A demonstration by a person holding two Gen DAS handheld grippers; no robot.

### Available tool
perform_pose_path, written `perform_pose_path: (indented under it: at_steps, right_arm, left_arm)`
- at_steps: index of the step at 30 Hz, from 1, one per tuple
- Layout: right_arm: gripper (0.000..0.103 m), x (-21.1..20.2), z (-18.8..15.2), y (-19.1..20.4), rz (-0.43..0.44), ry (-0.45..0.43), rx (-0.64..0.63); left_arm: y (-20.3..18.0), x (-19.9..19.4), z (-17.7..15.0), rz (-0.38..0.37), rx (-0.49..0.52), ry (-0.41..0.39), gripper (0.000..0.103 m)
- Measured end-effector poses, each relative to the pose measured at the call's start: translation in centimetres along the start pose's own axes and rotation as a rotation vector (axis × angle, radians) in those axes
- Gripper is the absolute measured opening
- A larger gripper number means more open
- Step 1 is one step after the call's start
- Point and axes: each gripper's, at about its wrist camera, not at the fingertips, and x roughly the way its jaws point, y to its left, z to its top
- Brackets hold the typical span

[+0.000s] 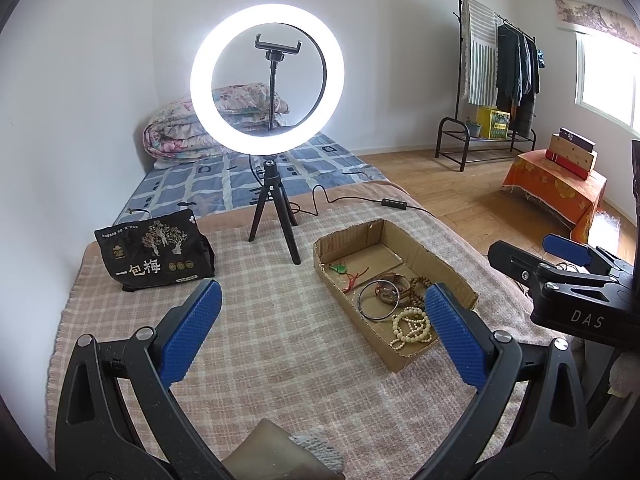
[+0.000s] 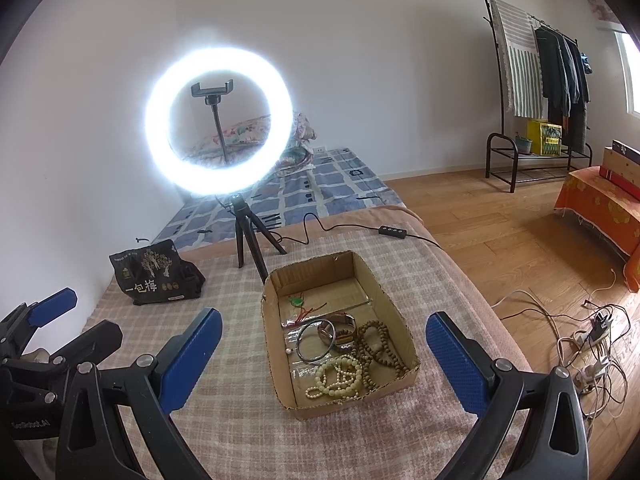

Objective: Organize jewelry

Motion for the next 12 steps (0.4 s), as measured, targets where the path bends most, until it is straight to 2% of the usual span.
perform_pose_path:
  at_steps: [12]
  right_arm:
    - [0.103,0.0,-0.32,0.24,-0.001,0.006,0.001]
  left_arm:
    - [-0.1,-0.05,0.18,0.013,0.008,-0.011,0.103]
